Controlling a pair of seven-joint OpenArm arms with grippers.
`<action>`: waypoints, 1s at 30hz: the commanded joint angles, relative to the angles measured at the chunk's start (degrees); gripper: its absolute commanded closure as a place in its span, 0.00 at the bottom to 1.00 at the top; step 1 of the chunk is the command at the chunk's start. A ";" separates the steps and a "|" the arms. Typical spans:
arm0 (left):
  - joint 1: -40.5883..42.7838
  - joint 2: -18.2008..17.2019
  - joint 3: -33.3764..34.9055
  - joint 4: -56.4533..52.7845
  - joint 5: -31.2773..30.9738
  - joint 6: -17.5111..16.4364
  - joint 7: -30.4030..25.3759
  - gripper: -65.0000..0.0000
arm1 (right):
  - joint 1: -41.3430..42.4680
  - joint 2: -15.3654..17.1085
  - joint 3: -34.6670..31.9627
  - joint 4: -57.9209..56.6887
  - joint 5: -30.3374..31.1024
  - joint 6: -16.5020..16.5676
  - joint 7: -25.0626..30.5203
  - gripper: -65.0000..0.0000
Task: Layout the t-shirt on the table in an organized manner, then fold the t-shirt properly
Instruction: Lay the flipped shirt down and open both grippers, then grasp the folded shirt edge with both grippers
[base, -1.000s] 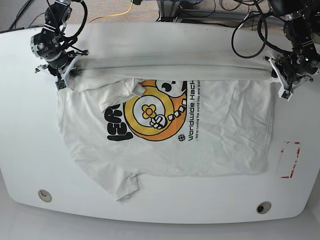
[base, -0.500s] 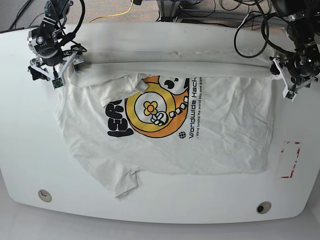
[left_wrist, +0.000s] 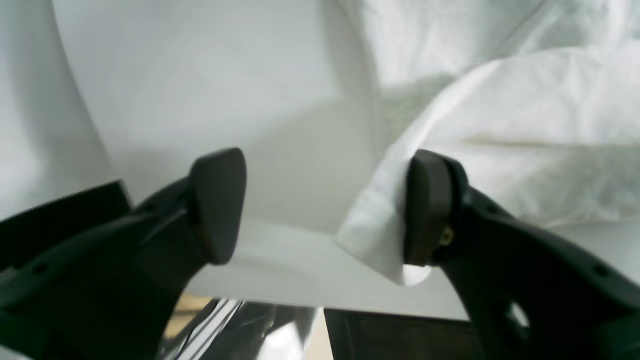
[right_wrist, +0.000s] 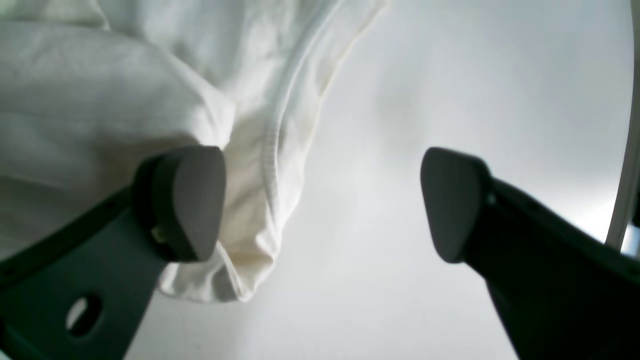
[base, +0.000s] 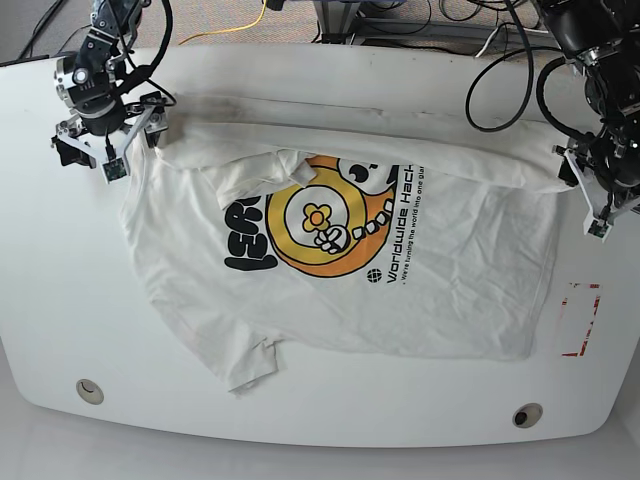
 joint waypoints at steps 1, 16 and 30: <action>-1.67 -1.12 -0.52 1.57 0.14 0.03 1.00 0.34 | 0.09 0.50 0.30 0.91 0.51 -0.32 0.89 0.09; -2.11 -1.12 -4.21 5.36 0.14 0.03 1.09 0.34 | -1.58 -4.69 -0.05 0.91 0.68 -0.32 0.89 0.09; -3.61 -2.44 -5.36 5.62 0.23 0.03 1.17 0.35 | -1.14 -5.48 0.13 0.91 5.25 -0.32 -4.73 0.09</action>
